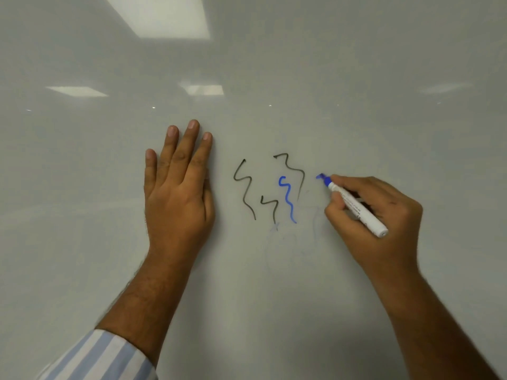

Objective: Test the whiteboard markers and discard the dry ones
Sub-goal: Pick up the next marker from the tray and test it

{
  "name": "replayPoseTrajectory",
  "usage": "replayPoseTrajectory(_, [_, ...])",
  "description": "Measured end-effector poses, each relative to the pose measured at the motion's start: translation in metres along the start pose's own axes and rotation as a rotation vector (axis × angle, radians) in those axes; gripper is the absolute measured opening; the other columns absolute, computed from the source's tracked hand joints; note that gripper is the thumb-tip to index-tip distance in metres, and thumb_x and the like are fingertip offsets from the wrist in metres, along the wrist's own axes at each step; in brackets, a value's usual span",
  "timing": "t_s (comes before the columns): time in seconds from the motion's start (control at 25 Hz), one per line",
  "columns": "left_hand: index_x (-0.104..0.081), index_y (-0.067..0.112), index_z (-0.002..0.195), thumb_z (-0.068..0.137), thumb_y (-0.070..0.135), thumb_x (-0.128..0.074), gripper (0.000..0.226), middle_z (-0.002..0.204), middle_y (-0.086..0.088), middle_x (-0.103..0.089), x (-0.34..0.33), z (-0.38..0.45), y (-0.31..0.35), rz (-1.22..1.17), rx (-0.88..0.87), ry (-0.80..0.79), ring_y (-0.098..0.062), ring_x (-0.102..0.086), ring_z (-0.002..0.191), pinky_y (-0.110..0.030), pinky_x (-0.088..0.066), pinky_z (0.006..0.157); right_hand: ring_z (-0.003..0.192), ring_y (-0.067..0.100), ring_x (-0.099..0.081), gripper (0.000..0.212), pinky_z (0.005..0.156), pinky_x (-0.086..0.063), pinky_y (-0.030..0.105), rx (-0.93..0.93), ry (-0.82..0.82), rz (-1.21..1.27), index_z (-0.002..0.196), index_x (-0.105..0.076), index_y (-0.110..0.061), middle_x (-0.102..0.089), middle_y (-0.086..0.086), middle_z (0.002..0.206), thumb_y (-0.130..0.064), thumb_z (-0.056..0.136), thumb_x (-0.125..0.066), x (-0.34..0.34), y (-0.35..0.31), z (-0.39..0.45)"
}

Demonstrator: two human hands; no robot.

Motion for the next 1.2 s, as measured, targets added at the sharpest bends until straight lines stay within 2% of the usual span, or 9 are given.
replayPoseTrajectory(0.12, [-0.039,0.019,0.162,0.107,0.005,-0.046,0.058,0.172,0.000,-0.030,0.000,-0.003,0.000,0.004,0.005,0.001,-0.023,-0.019,0.162,-0.054,-0.014,0.132,0.066,0.022,-0.064,0.017,0.065,-0.047,0.023,0.037,0.016,-0.067,0.092,-0.081,-0.003,-0.073,0.007,0.078,0.005,0.082,-0.069,0.002,-0.004,-0.004])
replayPoseTrajectory(0.24, [-0.038,0.019,0.162,0.107,0.005,-0.045,0.057,0.172,0.000,-0.029,0.000,-0.005,0.000,0.006,-0.001,0.000,-0.023,-0.019,0.162,-0.054,-0.014,0.131,0.063,0.026,-0.064,0.013,0.062,-0.048,0.029,0.038,-0.040,-0.038,0.085,-0.080,-0.006,-0.070,0.006,0.073,-0.002,0.081,-0.068,0.002,-0.006,-0.021])
replayPoseTrajectory(0.48, [-0.035,0.020,0.164,0.107,0.011,-0.044,0.058,0.173,0.000,-0.028,-0.001,-0.008,0.000,0.035,0.006,0.000,-0.022,-0.017,0.163,-0.055,-0.014,0.131,0.079,0.028,-0.073,0.021,0.074,-0.060,0.038,0.258,-0.126,-0.080,0.109,-0.081,-0.001,-0.079,0.008,0.097,-0.009,0.096,-0.066,-0.017,-0.014,-0.045])
replayPoseTrajectory(0.64, [-0.031,0.020,0.165,0.110,0.018,-0.040,0.057,0.174,0.000,-0.024,-0.002,-0.011,-0.001,0.064,0.009,-0.023,-0.022,-0.014,0.163,-0.054,-0.012,0.132,0.072,0.026,-0.070,0.017,0.068,-0.058,0.037,0.231,-0.144,-0.090,0.100,-0.082,-0.003,-0.077,0.007,0.086,-0.006,0.090,-0.068,-0.009,-0.009,-0.042])
replayPoseTrajectory(0.76, [-0.027,0.020,0.167,0.110,0.022,-0.039,0.057,0.175,-0.001,-0.021,-0.003,-0.014,-0.001,0.075,0.010,-0.049,-0.023,-0.011,0.164,-0.054,-0.010,0.132,0.064,0.024,-0.066,0.019,0.061,-0.055,0.035,0.232,-0.193,-0.137,0.092,-0.082,-0.005,-0.074,0.004,0.078,-0.010,0.090,-0.064,0.002,-0.010,-0.049])
replayPoseTrajectory(0.88, [-0.025,0.018,0.167,0.110,0.024,-0.041,0.060,0.175,-0.003,-0.019,-0.003,-0.025,-0.001,0.085,0.023,-0.059,-0.024,-0.010,0.164,-0.053,-0.009,0.132,0.070,0.023,-0.069,0.016,0.067,-0.055,0.031,0.163,-0.115,-0.111,0.095,-0.082,-0.005,-0.076,0.004,0.084,-0.010,0.092,-0.067,0.018,-0.006,-0.045])
replayPoseTrajectory(1.0, [-0.026,0.015,0.166,0.106,0.023,-0.044,0.064,0.175,-0.005,-0.019,-0.002,-0.039,0.000,0.085,0.028,-0.065,-0.026,-0.011,0.164,-0.053,-0.010,0.132,0.078,0.025,-0.071,0.018,0.072,-0.057,0.035,0.091,-0.080,-0.081,0.105,-0.081,-0.003,-0.077,0.007,0.093,-0.007,0.093,-0.068,0.014,-0.003,-0.041])
replayPoseTrajectory(1.12, [-0.027,0.014,0.166,0.104,0.023,-0.046,0.066,0.175,-0.007,-0.019,-0.001,-0.049,-0.002,0.092,0.018,-0.082,-0.027,-0.011,0.164,-0.054,-0.012,0.132,0.074,0.027,-0.069,0.018,0.066,-0.057,0.040,0.101,-0.133,-0.124,0.103,-0.080,-0.004,-0.074,0.006,0.089,-0.006,0.091,-0.067,0.001,-0.009,-0.055])
replayPoseTrajectory(1.2, [-0.029,0.013,0.165,0.102,0.022,-0.047,0.066,0.175,-0.008,-0.020,-0.001,-0.052,-0.002,0.094,0.001,-0.079,-0.027,-0.012,0.164,-0.054,-0.013,0.132,0.068,0.027,-0.065,0.014,0.060,-0.054,0.040,0.049,-0.094,-0.157,0.095,-0.079,-0.006,-0.070,0.005,0.082,-0.005,0.088,-0.067,0.007,-0.005,-0.060])
Point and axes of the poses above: each hand's wrist, its own z-axis towards the middle knuckle, its own x-axis out of the back of the hand, y = z × x, the point moved 5 cm from there along z, towards the middle knuckle
